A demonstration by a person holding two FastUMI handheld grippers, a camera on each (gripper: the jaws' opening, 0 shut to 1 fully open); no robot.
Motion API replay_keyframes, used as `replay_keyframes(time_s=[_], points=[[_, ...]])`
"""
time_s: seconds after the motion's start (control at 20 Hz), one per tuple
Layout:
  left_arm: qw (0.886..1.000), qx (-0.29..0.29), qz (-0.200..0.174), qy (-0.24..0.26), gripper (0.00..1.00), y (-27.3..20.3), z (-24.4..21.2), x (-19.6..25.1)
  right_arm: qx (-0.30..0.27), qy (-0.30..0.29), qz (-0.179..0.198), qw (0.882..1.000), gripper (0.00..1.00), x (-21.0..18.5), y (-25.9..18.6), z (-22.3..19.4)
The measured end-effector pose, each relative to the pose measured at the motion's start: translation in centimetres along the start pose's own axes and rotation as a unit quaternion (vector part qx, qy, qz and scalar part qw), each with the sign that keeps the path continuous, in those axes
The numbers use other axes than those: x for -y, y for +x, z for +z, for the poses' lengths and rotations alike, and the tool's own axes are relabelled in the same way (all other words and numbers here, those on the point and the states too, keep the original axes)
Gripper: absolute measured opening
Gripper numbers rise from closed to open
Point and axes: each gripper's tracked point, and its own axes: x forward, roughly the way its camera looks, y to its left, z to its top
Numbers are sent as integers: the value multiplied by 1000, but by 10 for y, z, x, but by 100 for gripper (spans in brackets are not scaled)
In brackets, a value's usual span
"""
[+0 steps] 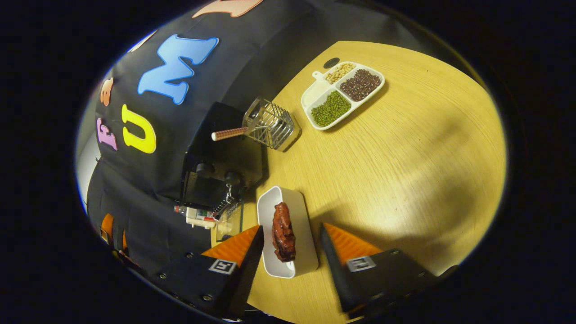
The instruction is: Open the electric oven with the left hand, put the food in, and close the electric oven.
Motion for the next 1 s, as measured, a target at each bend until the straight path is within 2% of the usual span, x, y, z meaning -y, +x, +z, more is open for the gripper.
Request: replay_keyframes(time_s=[0.05, 0.15, 0.2, 0.25, 0.35, 0.4, 0.55, 0.65, 0.7, 0.75, 0.8, 1.0], points=[[1000, 2, -1, 3, 97, 1, 2, -2, 4, 8, 0, 1000, 35, 1, 19, -6], [1000, 7, -10, 2, 100, 5, 7, -3, 7, 19, 22, 1000, 25, -1, 26, -8], [1000, 8, -16, 2, 100, 7, 7, -4, 12, 22, 29, 999, 17, -5, 23, -5], [1000, 7, -21, 3, 100, 9, 6, -6, 16, 20, 26, 999, 12, -11, 20, -5], [1000, 7, -26, -3, 97, 12, 6, -15, 22, 17, 31, 999, 12, -20, 14, -5], [999, 9, -30, -8, 100, 13, 7, -18, 26, 18, 34, 999, 12, -25, 9, -3], [999, 13, -44, -15, 100, 18, 7, -28, 44, 31, 50, 997, 12, -44, -3, 0], [998, 15, -54, -19, 100, 23, 6, -35, 55, 44, 74, 995, 12, -65, -15, 0], [998, 16, -58, -21, 97, 25, 6, -37, 60, 48, 84, 994, 12, -75, -21, 1], [998, 18, -63, -24, 100, 26, 7, -40, 66, 48, 92, 992, 12, -86, -27, 0], [997, 20, -67, -25, 97, 27, 9, -42, 71, 47, 103, 991, 12, -99, -33, -1], [996, 27, -84, -28, 100, 29, 11, -49, 81, 39, 144, 985, 12, -155, -44, -5]])
